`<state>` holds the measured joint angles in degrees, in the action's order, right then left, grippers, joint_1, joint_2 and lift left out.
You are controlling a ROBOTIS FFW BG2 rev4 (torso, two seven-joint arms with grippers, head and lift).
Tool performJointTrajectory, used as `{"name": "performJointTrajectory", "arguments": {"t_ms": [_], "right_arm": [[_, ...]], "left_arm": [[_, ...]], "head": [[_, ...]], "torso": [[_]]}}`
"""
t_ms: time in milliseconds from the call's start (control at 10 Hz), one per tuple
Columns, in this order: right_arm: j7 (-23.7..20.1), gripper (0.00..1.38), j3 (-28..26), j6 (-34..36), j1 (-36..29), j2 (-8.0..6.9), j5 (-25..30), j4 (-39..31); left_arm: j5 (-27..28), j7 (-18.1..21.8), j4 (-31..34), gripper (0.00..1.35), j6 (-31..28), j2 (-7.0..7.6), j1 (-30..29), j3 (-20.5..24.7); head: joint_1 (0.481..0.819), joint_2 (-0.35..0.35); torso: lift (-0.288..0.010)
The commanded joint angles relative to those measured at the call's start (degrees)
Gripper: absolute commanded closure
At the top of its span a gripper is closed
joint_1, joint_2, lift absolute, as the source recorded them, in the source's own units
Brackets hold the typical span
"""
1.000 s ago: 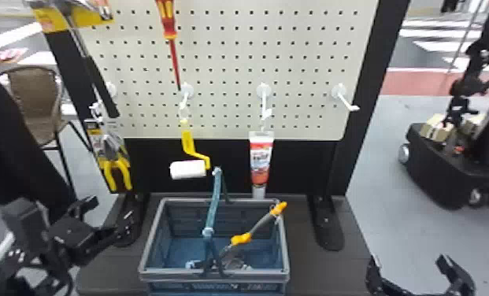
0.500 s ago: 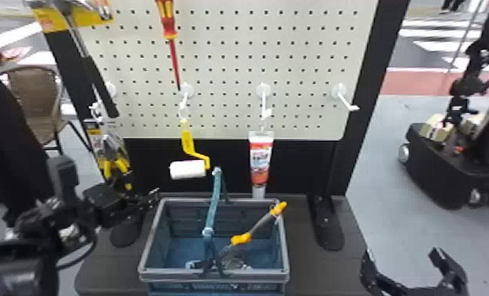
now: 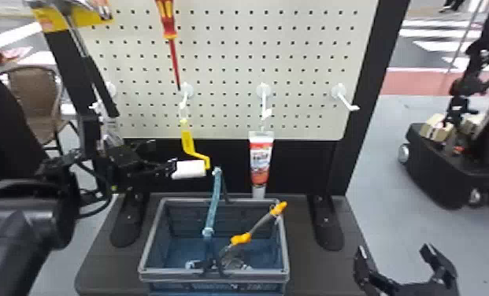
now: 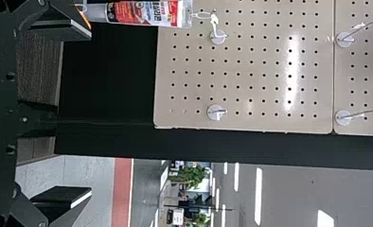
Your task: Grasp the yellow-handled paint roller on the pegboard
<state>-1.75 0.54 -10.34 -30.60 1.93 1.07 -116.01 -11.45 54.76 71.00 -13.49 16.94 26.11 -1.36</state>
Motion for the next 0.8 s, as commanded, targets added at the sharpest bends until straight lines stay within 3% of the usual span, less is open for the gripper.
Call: {"name": "performJointTrajectory", "arguments": {"t_ms": [0,200,700], "right_arm": [[-0.01,0.14,0.07,-0.03,0.17,0.00,-0.02,0.34],[-0.19,0.14,0.07,-0.12,0.54,0.09,0.07,0.34],[-1.07,0.14,1.30,-0.30,2.14,0.62,-0.28,2.31]], "left_arm": [[-0.24,0.17,-0.75,0.20,-1.18,0.11,1.66,-1.72],[-3.31,1.58,-4.69,0.20,2.42,0.20,4.25,-5.50],[-4.98,3.86,-11.02,0.20,2.24,0.11,10.65,-11.04]], "head": [[0.549,0.000],[0.549,0.000],[0.549,0.000]], "torso": [[-0.100],[-0.100],[-0.100]]}}
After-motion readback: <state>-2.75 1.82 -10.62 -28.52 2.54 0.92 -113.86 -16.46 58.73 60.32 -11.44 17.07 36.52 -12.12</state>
